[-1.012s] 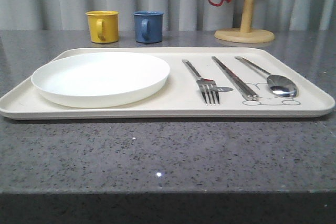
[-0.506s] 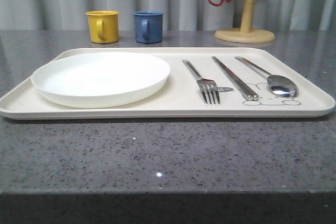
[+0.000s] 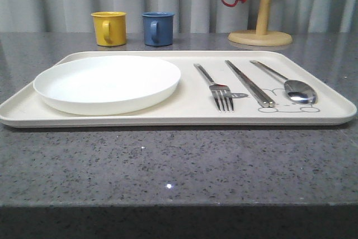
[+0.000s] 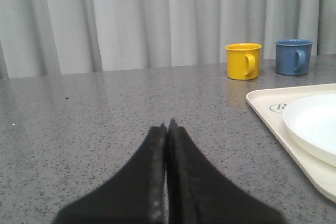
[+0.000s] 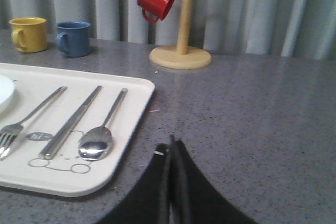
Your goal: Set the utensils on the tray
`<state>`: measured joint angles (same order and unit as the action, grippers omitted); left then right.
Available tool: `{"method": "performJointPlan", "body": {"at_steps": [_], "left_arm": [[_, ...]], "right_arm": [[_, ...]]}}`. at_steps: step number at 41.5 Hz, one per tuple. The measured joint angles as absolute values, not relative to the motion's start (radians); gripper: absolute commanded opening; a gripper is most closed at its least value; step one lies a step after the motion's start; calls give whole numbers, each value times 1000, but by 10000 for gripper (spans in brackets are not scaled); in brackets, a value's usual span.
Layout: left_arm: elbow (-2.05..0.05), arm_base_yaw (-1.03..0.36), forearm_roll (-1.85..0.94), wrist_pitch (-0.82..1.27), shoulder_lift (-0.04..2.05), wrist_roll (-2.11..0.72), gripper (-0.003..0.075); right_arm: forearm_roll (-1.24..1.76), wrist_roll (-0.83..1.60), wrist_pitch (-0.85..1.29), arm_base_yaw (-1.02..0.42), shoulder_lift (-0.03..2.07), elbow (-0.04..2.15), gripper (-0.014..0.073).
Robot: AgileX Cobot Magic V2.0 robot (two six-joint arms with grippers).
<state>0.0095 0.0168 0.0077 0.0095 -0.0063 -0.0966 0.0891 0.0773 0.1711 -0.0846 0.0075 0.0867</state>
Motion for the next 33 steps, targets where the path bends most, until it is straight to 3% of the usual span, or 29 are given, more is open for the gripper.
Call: {"method": "performJointPlan", "body": {"at_steps": [7,33], "left_arm": [[9,17,8,10,-6,-97,-18],[9,17,8,8,-6,-97,-18]], "right_arm": [[89,77,45,-31,-9,-23,-69],[51,-16,19,-18,-10,-27,-69]]}}
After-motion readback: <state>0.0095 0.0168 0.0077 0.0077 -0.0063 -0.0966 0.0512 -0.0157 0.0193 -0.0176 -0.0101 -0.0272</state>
